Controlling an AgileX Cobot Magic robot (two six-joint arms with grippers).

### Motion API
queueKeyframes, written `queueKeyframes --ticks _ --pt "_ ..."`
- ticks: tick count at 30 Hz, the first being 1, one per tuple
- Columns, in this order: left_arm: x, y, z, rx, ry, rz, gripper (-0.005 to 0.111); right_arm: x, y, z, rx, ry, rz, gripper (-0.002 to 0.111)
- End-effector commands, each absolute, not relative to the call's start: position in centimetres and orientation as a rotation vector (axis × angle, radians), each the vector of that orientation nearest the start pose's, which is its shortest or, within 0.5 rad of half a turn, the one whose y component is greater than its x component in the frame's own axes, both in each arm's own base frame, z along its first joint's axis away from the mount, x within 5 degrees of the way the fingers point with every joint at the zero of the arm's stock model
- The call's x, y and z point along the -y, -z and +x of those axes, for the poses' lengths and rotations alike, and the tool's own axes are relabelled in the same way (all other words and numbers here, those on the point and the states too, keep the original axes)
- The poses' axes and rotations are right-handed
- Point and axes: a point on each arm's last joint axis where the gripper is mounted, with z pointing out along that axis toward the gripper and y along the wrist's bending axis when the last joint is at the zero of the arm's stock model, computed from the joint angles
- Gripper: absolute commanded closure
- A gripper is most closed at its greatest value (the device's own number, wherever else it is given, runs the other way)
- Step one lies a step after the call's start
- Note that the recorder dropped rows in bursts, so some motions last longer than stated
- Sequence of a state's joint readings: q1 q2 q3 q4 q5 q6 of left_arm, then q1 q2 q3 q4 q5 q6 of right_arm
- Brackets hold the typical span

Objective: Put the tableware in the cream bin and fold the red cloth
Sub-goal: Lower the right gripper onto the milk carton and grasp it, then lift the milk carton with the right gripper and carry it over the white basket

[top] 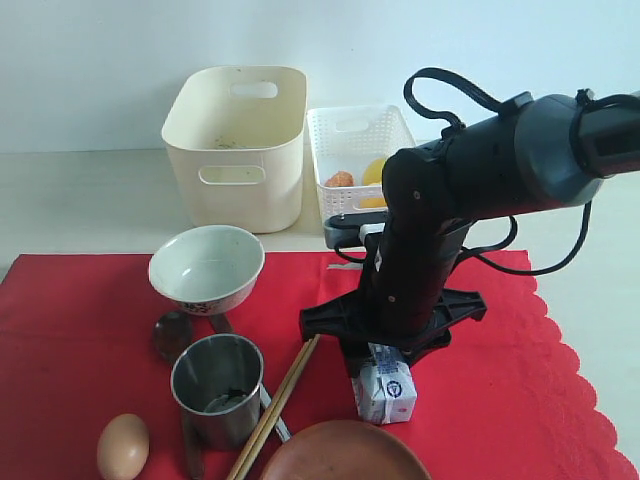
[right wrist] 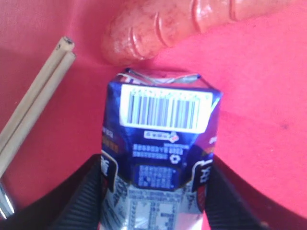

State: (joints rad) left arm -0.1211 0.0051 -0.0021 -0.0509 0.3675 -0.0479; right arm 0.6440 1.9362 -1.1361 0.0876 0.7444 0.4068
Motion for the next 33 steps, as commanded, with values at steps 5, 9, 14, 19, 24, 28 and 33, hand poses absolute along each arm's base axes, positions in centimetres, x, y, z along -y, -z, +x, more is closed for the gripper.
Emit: queueKeyframes --ticks 5,9,14,19,24,28,33 --pt "0.8 -18.1 5.3 -1.843 0.172 0.026 0.107 -21.6 -13.6 27.8 -3.042 -0.169 -0.311 0.064" --pt "0.8 -18.1 5.3 -1.843 0.172 0.026 0.107 -21.6 -13.6 27.8 -3.038 -0.166 -0.351 0.059" --pt "0.8 -18.1 5.3 -1.843 0.172 0.026 0.107 -21.5 -13.2 27.8 -3.042 -0.157 -0.391 0.053" --pt "0.8 -18.1 5.3 -1.843 0.172 0.026 0.107 -21.5 -12.3 27.8 -3.060 -0.137 -0.430 0.053" --pt "0.8 -18.1 5.3 -1.843 0.172 0.026 0.107 -21.5 -11.6 27.8 -3.063 -0.121 -0.494 0.056" --pt "0.8 -18.1 5.3 -1.843 0.172 0.026 0.107 -21.5 -11.6 27.8 -3.052 -0.111 -0.535 0.087" --pt "0.8 -18.1 5.3 -1.843 0.172 0.026 0.107 -21.5 -12.1 27.8 -3.028 -0.114 -0.622 0.108"
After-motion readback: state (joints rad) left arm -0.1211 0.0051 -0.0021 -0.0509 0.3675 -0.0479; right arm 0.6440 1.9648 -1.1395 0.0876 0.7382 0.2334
